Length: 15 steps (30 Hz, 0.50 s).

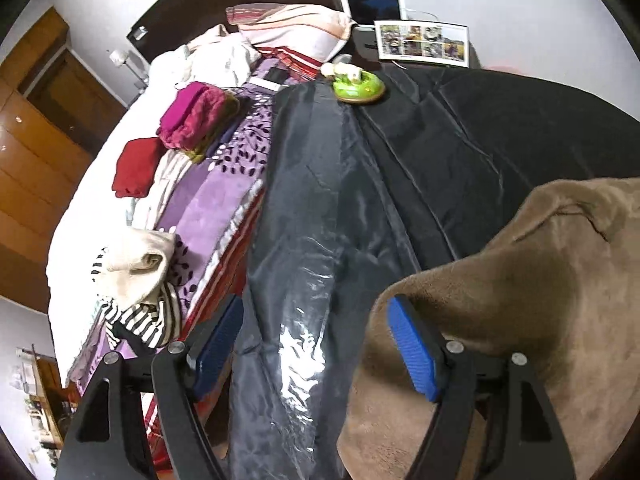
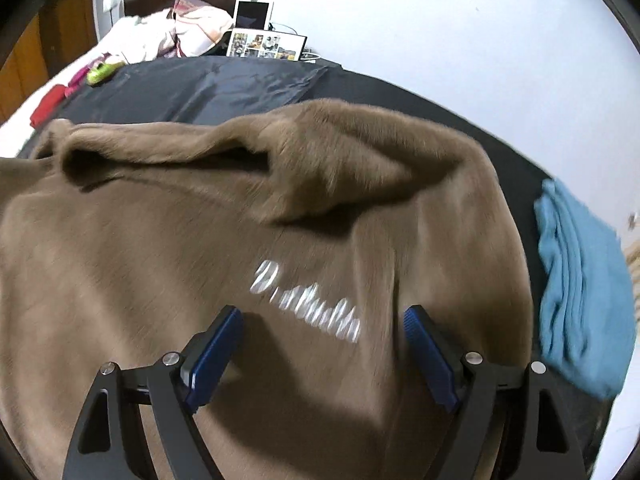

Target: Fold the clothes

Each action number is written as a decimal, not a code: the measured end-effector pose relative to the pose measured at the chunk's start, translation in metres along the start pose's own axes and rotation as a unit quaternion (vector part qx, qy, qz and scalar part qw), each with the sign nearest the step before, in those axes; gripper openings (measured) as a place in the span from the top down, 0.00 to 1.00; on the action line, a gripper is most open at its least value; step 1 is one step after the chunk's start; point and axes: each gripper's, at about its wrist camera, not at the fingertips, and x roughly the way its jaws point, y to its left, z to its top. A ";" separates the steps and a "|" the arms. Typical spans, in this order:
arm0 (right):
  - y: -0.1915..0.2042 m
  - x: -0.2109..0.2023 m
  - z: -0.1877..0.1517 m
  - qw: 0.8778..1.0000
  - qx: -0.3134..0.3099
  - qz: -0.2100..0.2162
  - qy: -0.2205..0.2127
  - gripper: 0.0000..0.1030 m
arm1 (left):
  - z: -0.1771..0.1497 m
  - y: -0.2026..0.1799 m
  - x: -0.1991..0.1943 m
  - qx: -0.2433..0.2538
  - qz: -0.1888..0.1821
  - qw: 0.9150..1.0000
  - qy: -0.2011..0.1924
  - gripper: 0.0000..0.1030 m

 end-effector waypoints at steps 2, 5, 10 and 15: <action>-0.002 0.009 0.015 1.000 -0.004 -0.003 -0.006 0.18 | 0.003 0.003 -0.003 -0.013 -0.005 1.000 -0.005 0.24; -0.006 0.018 0.039 1.000 0.003 0.001 -0.019 0.18 | 0.008 -0.004 -0.010 -0.020 -0.040 0.999 -0.019 0.24; -0.018 0.034 0.076 0.999 0.028 0.003 -0.029 0.18 | 0.016 -0.065 -0.005 0.035 -0.097 0.994 -0.023 0.24; -0.035 0.049 0.085 0.990 0.133 0.046 -0.019 0.18 | 0.026 -0.142 0.005 0.092 -0.170 0.981 -0.025 0.24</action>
